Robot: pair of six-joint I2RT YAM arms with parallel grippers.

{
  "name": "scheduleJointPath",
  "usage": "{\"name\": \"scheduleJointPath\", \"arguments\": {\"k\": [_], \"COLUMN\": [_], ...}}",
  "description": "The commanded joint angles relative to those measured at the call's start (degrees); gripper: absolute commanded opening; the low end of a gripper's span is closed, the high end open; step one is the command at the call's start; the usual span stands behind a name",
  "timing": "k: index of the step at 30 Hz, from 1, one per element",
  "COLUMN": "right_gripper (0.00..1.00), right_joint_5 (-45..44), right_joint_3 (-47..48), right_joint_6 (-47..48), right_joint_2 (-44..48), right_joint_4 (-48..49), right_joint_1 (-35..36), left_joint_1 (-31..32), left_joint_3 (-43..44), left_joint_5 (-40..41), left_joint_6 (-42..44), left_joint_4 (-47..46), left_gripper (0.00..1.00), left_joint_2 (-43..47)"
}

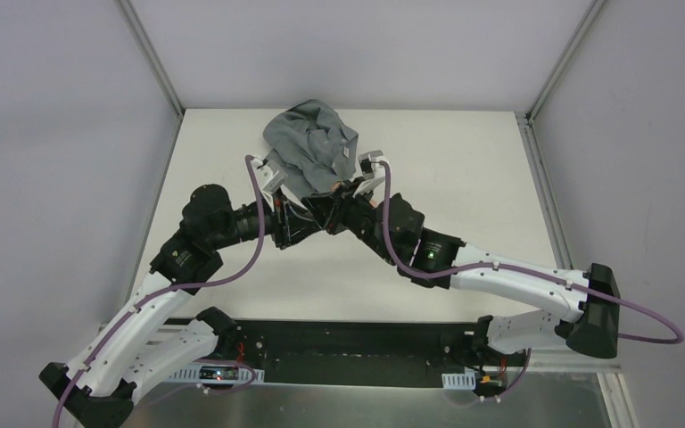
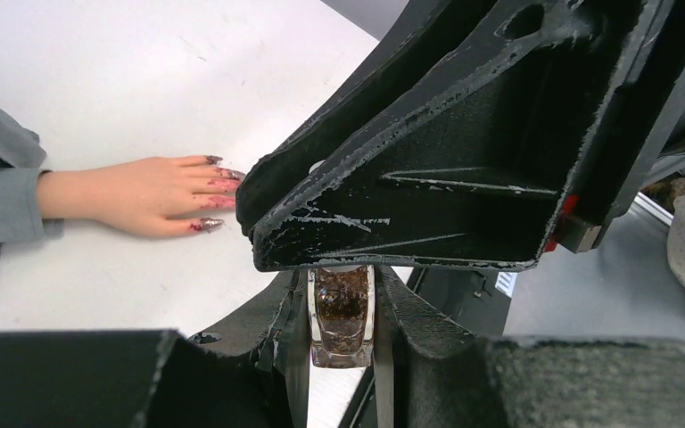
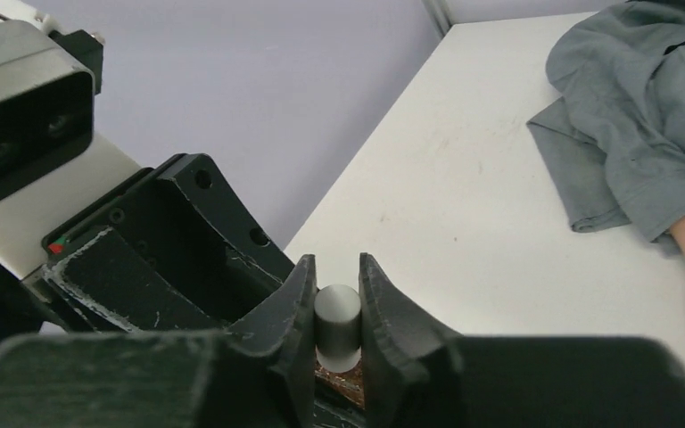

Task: Paint the nails
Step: Unscrew the nail polish bottle.

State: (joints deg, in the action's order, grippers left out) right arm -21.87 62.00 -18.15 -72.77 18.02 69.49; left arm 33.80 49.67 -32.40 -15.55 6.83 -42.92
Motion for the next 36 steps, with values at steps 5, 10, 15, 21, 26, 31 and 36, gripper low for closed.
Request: {"name": "scheduleJointPath", "arguments": {"k": [5, 10, 15, 21, 26, 31, 36], "right_gripper": [0.0, 0.0, 0.0, 0.0, 0.0, 0.0, 0.0], "right_joint_5": [-6.0, -4.8, 0.1, 12.7, 21.1, 31.4, 41.3], "right_joint_3": [1.5, 0.0, -1.5, -3.8, -5.5, -7.5, -9.8], "right_joint_6": [2.4, 3.7, 3.4, 1.8, 0.9, -0.2, -1.8], "right_joint_2": [0.5, 1.8, 4.2, 7.5, 9.6, 11.8, 14.0], "right_joint_4": [-1.6, -2.4, -4.0, -5.4, -5.0, -2.8, 0.3], "right_joint_1": [0.5, -0.1, -2.6, -8.0, -11.5, -14.8, -18.1], "left_joint_1": [0.4, 0.1, -0.8, -1.5, -2.0, -2.7, -2.9], "left_joint_3": [0.4, 0.5, 0.9, 1.8, 2.4, 2.3, 2.1], "left_joint_5": [-0.2, -0.8, -2.5, -6.6, -10.6, -17.7, -24.8], "left_joint_6": [0.8, 0.4, -0.4, -1.0, -1.4, -4.0, -6.3], "left_joint_4": [-0.7, -0.7, -0.7, -0.7, -1.0, -4.3, -8.6], "left_gripper": [0.0, 0.0, 0.0, 0.0, 0.0, 0.0, 0.0], "left_joint_2": [-0.3, -0.8, -1.4, -2.6, -3.3, -3.5, -3.9]}}
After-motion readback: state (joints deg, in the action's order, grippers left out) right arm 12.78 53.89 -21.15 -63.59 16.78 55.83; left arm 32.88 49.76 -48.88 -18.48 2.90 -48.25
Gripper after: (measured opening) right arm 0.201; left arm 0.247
